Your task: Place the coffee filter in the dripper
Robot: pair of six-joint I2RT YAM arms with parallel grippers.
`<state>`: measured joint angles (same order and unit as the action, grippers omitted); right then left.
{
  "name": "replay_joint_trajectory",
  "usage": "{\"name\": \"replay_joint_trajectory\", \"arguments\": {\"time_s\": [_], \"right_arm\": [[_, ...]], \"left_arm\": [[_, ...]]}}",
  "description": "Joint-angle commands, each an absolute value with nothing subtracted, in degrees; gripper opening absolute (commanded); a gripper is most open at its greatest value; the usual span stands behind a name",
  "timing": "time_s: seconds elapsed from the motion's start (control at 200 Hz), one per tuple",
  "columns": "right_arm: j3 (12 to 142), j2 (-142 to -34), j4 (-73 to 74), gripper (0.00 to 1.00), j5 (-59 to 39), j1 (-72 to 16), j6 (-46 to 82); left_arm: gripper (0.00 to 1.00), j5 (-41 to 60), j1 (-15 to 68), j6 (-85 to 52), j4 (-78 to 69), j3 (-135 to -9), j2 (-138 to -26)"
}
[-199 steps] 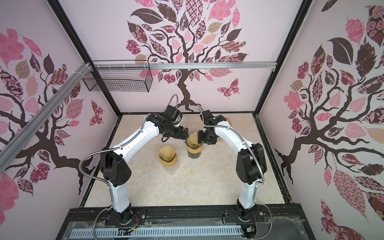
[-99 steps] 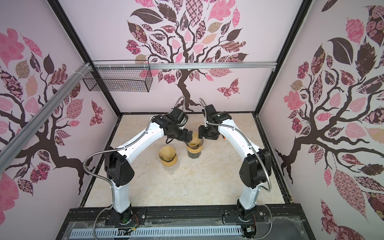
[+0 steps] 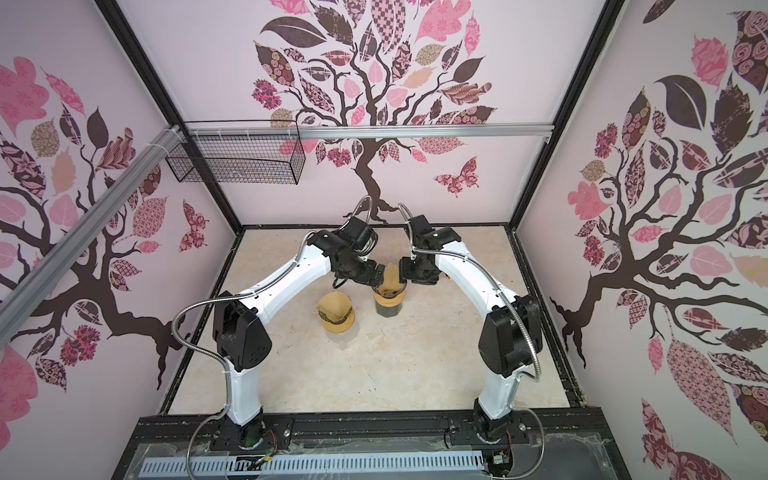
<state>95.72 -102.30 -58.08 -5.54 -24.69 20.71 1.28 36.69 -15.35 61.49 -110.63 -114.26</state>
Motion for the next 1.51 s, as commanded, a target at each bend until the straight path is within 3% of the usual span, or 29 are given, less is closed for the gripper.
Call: {"name": "replay_joint_trajectory", "arguments": {"time_s": [0.0, 1.5], "right_arm": [[95.4, -100.9, -58.1, 0.63, -4.4, -24.7, 19.9], [91.7, -102.5, -55.2, 0.63, -3.9, -24.7, 19.6]], "left_arm": [[0.98, 0.3, 36.6, -15.2, 62.2, -111.8, -115.4], [0.98, 6.3, 32.4, -16.7, 59.2, -107.6, -116.3]]}}
